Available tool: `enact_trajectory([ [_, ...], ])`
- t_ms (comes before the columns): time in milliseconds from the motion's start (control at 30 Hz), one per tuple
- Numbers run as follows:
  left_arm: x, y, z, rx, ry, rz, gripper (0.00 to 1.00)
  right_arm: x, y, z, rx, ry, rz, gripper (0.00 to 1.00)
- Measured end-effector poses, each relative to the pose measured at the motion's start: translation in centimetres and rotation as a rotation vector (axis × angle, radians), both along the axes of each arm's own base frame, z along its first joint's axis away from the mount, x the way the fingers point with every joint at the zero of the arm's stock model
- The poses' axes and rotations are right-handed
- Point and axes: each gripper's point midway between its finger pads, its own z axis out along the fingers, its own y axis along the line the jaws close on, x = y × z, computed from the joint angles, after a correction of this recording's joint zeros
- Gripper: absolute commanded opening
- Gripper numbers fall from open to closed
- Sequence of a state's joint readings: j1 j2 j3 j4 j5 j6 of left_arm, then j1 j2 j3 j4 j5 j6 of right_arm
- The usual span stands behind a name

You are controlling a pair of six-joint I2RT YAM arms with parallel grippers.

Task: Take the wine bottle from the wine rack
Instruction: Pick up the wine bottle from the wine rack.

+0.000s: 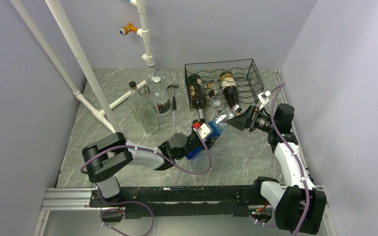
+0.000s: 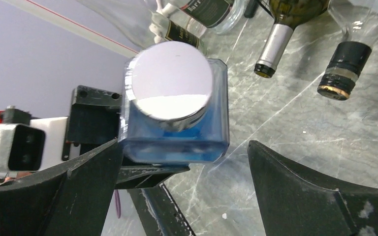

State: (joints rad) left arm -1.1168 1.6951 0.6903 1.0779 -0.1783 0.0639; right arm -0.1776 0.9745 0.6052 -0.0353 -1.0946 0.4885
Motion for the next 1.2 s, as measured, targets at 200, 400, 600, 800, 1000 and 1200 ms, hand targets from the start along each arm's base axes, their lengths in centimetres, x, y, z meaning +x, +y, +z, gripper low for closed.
enact_trajectory([
  [200, -0.4, -1.1, 1.2, -0.022, -0.01, -0.02, 0.0, 0.2, 1.0, -1.2, -0.005, 0.05, 0.037, 1.0],
  [400, -0.9, -2.0, 1.0, -0.023, -0.008, -0.046, 0.0, 0.7, 1.5, -0.8, -0.006, 0.007, 0.061, 0.97],
  [600, -1.4, -2.6, 0.6, -0.017, -0.001, -0.065, 0.0, 0.6, 2.3, -0.1, 0.005, -0.029, 0.097, 0.78],
  [800, -1.0, -2.8, 1.3, -0.045, -0.002, -0.051, 0.0, 1.2, 2.1, 0.4, 0.003, -0.058, 0.078, 0.27],
  [1000, -1.0, -2.9, 1.2, -0.045, 0.004, -0.052, 0.16, 1.2, 2.1, 0.4, -0.014, -0.073, 0.089, 0.0],
  [1200, -1.0, -3.2, 2.1, -0.071, 0.003, -0.06, 0.77, 1.4, 1.7, 1.5, -0.04, -0.084, 0.085, 0.0],
])
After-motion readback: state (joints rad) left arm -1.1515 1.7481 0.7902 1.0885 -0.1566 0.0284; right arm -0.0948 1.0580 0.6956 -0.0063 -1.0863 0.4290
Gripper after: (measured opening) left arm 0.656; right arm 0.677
